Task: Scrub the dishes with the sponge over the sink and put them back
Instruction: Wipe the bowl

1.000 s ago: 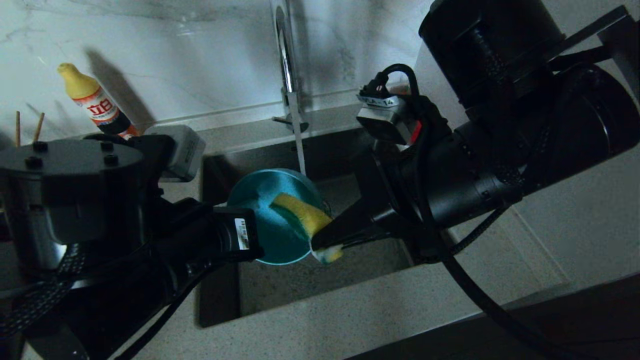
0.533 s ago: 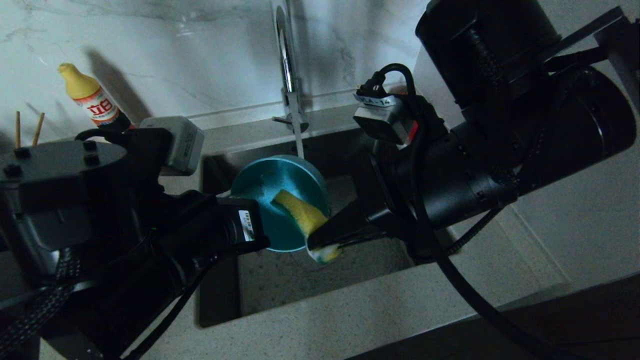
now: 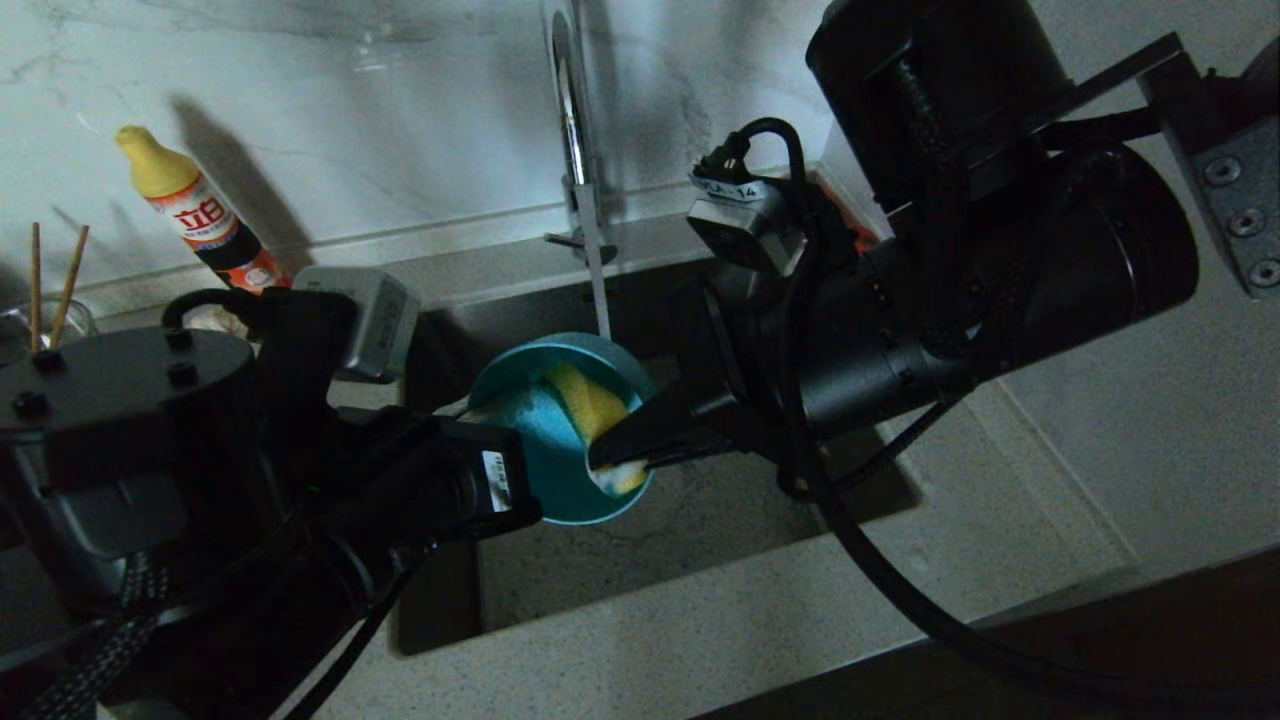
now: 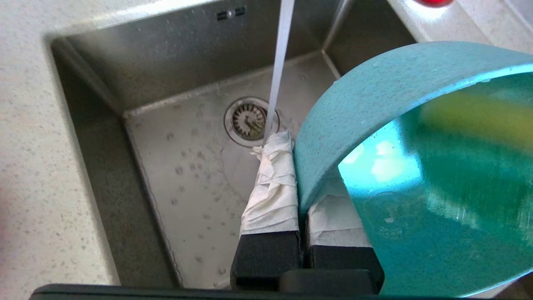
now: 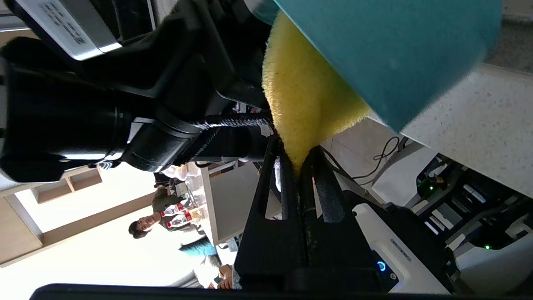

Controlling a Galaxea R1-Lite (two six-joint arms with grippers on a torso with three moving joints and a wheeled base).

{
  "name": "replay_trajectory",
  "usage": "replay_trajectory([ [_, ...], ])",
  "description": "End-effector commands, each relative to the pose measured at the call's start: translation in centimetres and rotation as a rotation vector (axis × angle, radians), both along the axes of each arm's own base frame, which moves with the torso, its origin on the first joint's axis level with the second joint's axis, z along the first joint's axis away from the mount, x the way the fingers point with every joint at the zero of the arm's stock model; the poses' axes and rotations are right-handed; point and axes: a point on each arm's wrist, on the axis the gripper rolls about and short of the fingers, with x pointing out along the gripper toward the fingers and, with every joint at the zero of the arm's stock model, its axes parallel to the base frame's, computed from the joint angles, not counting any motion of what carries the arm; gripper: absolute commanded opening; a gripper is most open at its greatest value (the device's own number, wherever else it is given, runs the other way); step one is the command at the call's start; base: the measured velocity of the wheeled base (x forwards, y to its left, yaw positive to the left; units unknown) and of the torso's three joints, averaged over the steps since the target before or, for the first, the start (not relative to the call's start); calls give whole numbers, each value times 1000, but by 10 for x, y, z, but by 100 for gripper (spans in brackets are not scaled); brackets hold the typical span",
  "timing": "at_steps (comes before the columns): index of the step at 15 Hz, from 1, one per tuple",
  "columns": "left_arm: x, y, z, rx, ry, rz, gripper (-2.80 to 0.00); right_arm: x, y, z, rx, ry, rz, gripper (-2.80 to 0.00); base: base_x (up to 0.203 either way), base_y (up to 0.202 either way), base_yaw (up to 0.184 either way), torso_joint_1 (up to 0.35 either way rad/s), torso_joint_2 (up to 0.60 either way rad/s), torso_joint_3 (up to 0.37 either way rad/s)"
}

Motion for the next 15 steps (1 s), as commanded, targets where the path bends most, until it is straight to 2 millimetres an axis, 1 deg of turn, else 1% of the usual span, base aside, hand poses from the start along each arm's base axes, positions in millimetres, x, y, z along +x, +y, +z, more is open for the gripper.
replay_trajectory([
  [1, 0, 0, -1, 2, 2, 1, -280, 0, -2, 4, 21, -15, -6, -280, 0, 0, 0, 0, 0, 0],
  [3, 0, 0, -3, 6, 4, 0, -280, 2, -5, 8, 39, -35, -16, -280, 0, 0, 0, 0, 0, 0],
  [7, -2, 2, -3, 7, 4, -19, -280, -1, -9, 12, 47, -44, -15, -280, 0, 0, 0, 0, 0, 0],
  [9, -1, 2, 5, -10, -18, -18, -280, -2, -10, 6, 4, -3, -17, -280, 0, 0, 0, 0, 0, 0],
  [12, 0, 1, 8, -15, -25, -16, -280, -6, -14, 0, -44, 42, -12, -280, 0, 0, 0, 0, 0, 0],
  [15, 1, 0, 14, -31, -41, -18, -280, -10, -8, -8, -75, 69, 11, -280, 0, 0, 0, 0, 0, 0],
])
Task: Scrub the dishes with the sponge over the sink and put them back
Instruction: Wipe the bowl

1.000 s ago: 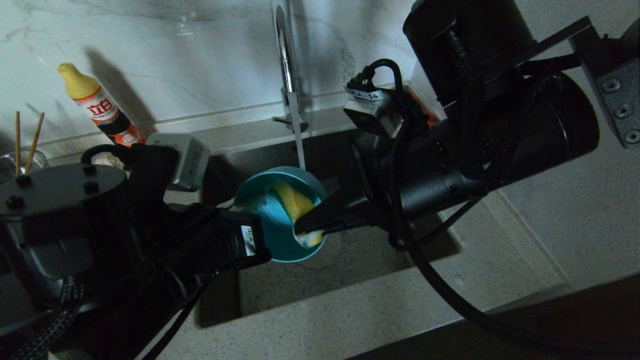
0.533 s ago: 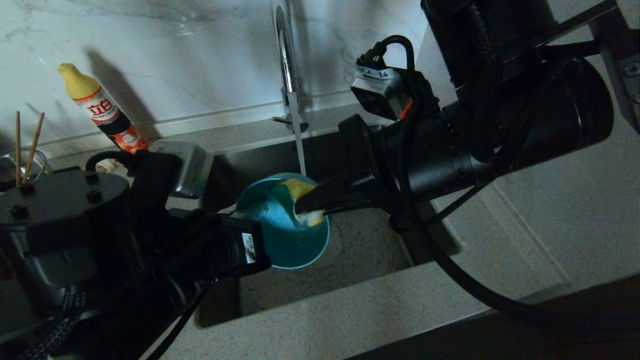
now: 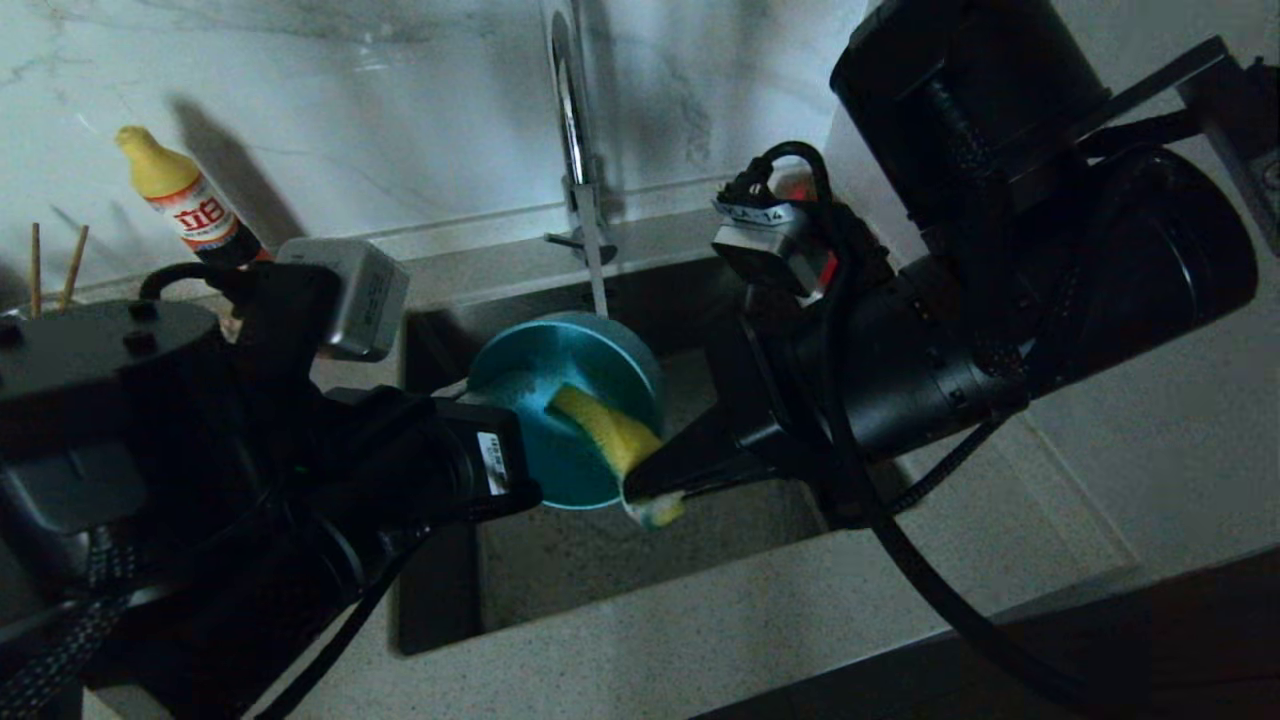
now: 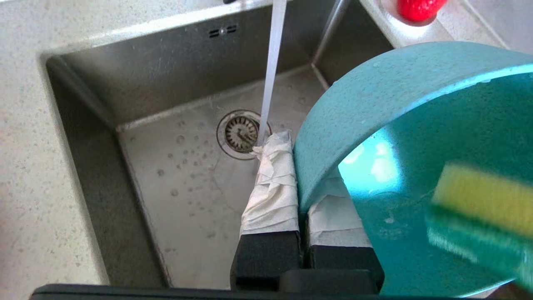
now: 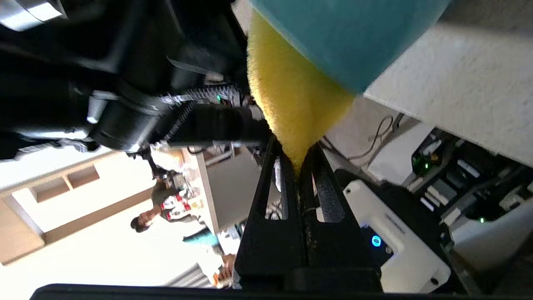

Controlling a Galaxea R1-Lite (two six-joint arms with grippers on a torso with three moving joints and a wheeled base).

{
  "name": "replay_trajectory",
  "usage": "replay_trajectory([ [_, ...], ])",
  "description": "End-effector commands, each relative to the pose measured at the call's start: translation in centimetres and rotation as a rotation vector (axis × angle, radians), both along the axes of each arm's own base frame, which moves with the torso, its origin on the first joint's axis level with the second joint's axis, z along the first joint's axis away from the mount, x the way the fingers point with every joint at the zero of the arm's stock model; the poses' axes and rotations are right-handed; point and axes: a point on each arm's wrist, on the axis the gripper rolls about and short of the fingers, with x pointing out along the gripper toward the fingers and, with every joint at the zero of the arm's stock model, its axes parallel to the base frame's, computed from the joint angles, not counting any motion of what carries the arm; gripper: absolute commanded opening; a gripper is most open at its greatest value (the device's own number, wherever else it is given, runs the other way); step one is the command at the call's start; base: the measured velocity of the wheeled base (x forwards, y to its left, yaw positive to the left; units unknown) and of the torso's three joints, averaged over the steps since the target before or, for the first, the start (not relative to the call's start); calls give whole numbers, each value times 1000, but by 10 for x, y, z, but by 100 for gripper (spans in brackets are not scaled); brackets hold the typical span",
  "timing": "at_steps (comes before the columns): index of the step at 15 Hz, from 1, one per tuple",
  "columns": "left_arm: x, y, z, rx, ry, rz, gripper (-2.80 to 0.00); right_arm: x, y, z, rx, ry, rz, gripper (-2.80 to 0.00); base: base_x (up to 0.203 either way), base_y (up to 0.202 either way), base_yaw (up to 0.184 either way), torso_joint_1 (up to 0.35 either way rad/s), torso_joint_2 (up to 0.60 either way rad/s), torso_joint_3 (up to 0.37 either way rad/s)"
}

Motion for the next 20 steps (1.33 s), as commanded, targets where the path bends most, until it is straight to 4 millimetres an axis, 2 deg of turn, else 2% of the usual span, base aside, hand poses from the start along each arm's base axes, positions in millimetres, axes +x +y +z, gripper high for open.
replay_trajectory([
  [1, 1, 0, 4, -11, -11, 5, -280, -4, 10, -9, -26, 29, 29, -280, 0, 0, 0, 0, 0, 0],
  [6, 1, -1, 2, -10, -7, 4, -280, -2, 34, -18, -24, 27, 68, -280, 0, 0, 0, 0, 0, 0],
  [11, 2, -2, 2, -10, -7, 4, -280, 0, 37, -14, 13, -2, 67, -280, 0, 0, 0, 0, 0, 0],
  [14, 1, -1, 3, -11, -8, 4, -280, 2, 27, -9, 18, -10, 42, -280, 0, 0, 0, 0, 0, 0],
  [16, 1, -1, 2, -13, -6, 4, -280, 14, 9, -2, 34, -26, -19, -280, 0, 0, 0, 0, 0, 0],
  [20, 2, -1, 2, -11, -6, 6, -280, 11, -8, 11, 55, -47, -49, -280, 0, 0, 0, 0, 0, 0],
])
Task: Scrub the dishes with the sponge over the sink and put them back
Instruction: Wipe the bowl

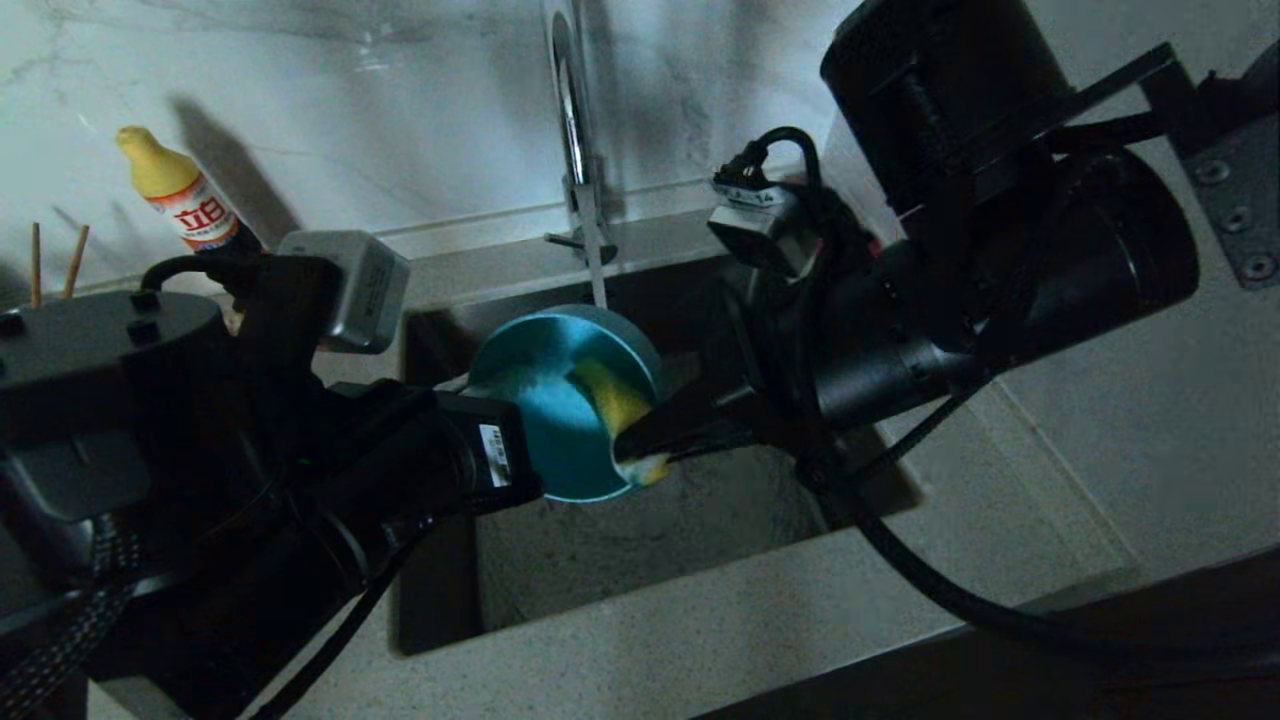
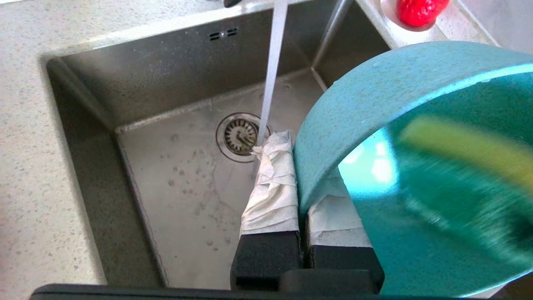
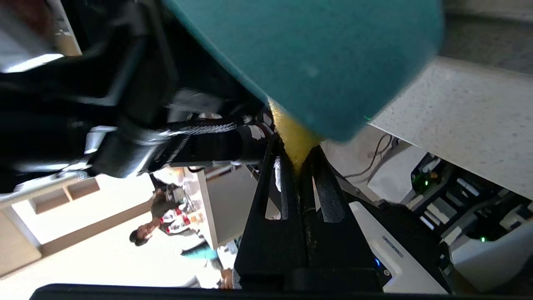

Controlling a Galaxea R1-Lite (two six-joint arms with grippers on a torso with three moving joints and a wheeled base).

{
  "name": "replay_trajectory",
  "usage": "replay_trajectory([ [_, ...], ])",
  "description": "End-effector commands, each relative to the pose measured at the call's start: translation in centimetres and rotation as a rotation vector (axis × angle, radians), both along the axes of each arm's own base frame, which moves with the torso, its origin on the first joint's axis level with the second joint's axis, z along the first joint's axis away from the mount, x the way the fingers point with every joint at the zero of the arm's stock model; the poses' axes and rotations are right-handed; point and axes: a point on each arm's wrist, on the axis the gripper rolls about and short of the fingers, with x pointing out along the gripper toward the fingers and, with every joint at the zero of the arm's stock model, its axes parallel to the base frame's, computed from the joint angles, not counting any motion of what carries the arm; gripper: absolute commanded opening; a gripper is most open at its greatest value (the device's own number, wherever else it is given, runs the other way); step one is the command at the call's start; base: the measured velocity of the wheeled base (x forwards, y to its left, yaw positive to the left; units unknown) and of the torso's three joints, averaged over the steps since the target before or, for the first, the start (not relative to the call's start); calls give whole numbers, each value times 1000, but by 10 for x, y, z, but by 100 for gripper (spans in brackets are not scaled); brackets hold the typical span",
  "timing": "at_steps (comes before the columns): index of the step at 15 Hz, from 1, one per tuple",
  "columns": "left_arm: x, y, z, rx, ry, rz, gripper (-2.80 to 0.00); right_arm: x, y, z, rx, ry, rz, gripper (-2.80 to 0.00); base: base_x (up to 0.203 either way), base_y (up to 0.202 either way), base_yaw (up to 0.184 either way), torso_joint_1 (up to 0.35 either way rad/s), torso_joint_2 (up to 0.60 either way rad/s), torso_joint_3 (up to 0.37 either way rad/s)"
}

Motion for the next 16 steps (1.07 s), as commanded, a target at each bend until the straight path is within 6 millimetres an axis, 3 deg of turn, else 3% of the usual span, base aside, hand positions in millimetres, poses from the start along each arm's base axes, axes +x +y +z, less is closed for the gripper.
replay_trajectory([
  [1, 0, 0, 1, -1, -3, 2, -280, -1, -13, 9, 22, -15, -23, -280, 0, 0, 0, 0, 0, 0],
  [10, -4, 2, -14, 63, 25, -62, -280, 5, -16, 21, 101, -93, -39, -280, 0, 0, 0, 0, 0, 0],
  [16, -4, 1, -17, 67, 31, -71, -280, 5, 8, 6, 78, -64, 10, -280, 0, 0, 0, 0, 0, 0],
])
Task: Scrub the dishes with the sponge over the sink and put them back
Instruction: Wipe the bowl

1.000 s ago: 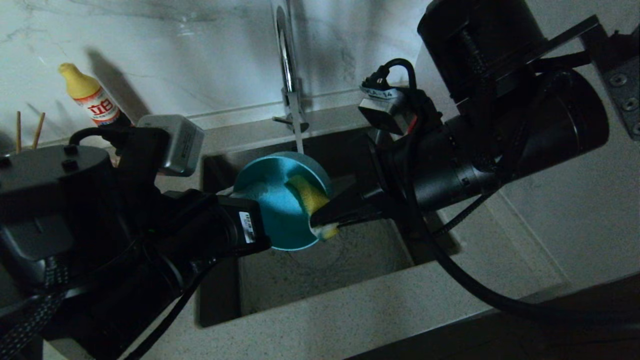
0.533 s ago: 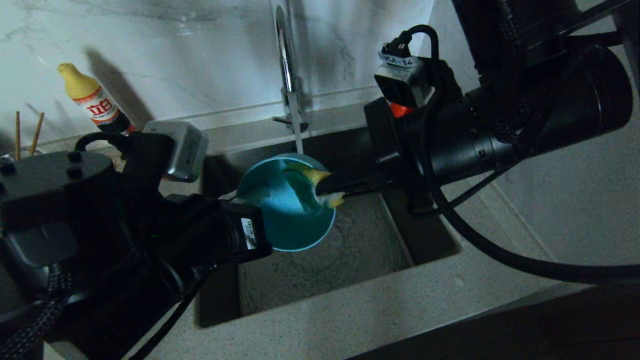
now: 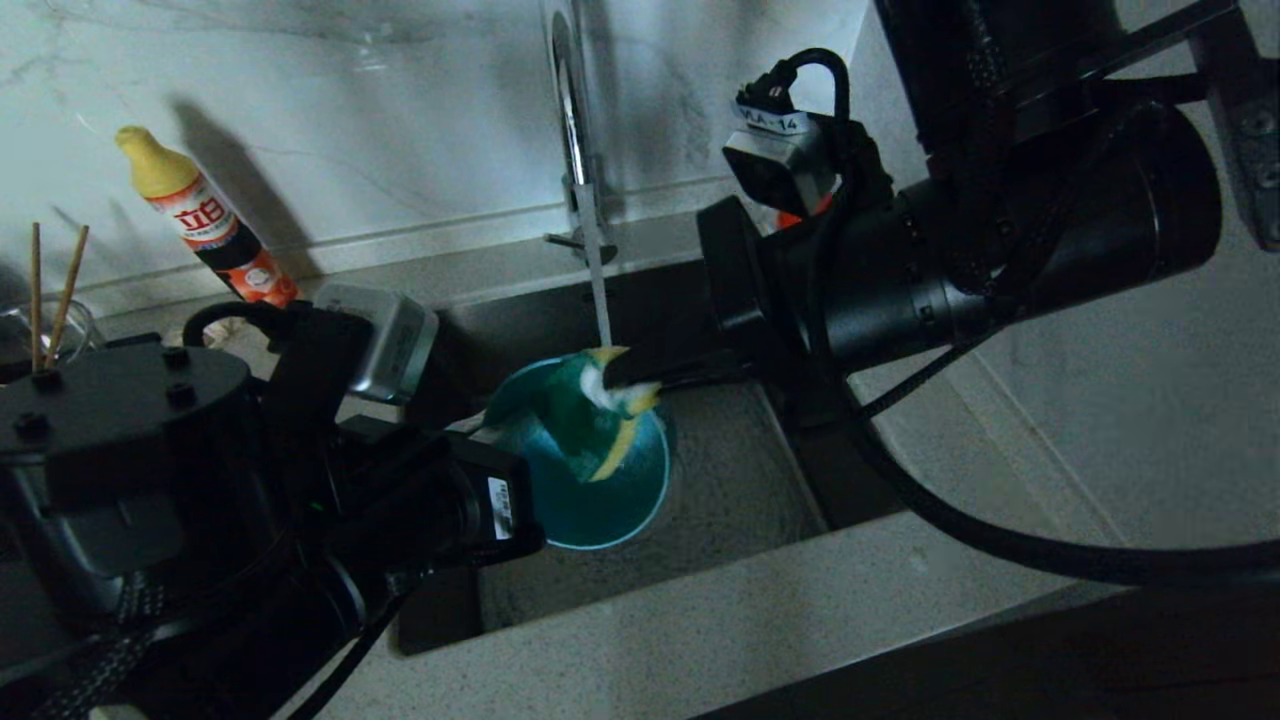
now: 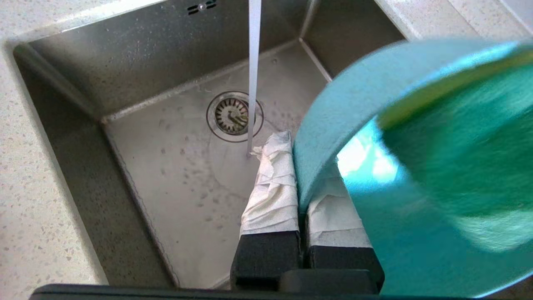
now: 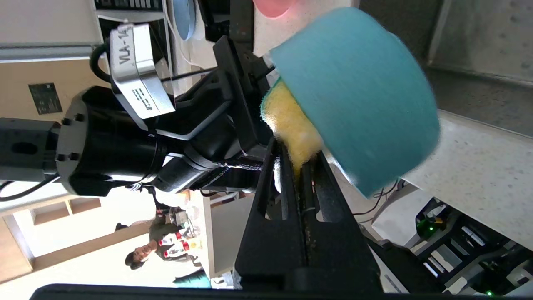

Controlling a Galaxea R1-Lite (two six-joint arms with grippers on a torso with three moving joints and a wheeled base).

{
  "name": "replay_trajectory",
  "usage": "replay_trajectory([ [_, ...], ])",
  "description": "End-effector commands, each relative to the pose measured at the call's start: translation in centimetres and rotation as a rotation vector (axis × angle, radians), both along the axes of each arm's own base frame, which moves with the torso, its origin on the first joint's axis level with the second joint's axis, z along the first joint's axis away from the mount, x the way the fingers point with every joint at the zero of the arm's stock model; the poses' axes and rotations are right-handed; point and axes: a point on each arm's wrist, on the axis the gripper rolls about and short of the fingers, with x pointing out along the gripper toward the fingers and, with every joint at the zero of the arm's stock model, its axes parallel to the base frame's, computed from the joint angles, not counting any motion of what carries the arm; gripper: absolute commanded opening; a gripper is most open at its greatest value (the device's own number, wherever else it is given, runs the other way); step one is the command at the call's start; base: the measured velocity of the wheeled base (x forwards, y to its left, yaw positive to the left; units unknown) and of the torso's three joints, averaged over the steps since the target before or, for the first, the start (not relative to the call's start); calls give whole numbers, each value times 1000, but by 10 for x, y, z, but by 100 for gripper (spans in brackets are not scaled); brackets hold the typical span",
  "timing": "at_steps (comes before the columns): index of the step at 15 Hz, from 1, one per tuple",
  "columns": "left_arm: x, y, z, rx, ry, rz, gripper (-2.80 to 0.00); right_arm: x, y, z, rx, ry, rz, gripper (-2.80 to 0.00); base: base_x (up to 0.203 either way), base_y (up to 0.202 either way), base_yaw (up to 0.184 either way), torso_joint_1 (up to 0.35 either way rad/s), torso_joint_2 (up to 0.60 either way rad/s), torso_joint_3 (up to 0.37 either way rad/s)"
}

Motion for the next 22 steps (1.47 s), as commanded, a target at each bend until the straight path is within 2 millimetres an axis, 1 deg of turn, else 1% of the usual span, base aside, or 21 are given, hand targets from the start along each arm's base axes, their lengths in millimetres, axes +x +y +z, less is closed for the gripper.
replay_trajectory([
  [1, 0, 0, 5, -18, -14, 3, -280, 0, 12, -13, -36, 41, 25, -280, 0, 0, 0, 0, 0, 0],
  [4, 2, 0, 8, -31, -22, 8, -280, -3, 13, -17, -58, 61, 33, -280, 0, 0, 0, 0, 0, 0],
  [5, 6, 3, 11, -42, -28, 30, -280, -8, 12, -18, -72, 74, 43, -280, 0, 0, 0, 0, 0, 0],
  [8, 10, 4, 20, -68, -47, 44, -280, -11, 13, -22, -93, 94, 50, -280, 0, 0, 0, 0, 0, 0],
  [9, 11, 4, 23, -76, -54, 49, -280, -13, 16, -26, -115, 114, 64, -280, 0, 0, 0, 0, 0, 0],
  [11, 12, 4, 22, -74, -51, 54, -280, -18, 22, -29, -131, 126, 85, -280, 0, 0, 0, 0, 0, 0],
  [14, 13, 4, 22, -74, -51, 56, -280, -21, 37, -39, -154, 143, 118, -280, 0, 0, 0, 0, 0, 0],
  [16, 13, 4, 21, -73, -50, 56, -280, -22, 44, -41, -153, 151, 125, -280, 0, 0, 0, 0, 0, 0],
  [20, 13, 4, 22, -74, -51, 54, -280, -22, 44, -39, -147, 148, 124, -280, 0, 0, 0, 0, 0, 0],
  [22, 13, 4, 21, -73, -50, 56, -280, -22, 40, -37, -143, 141, 114, -280, 0, 0, 0, 0, 0, 0],
])
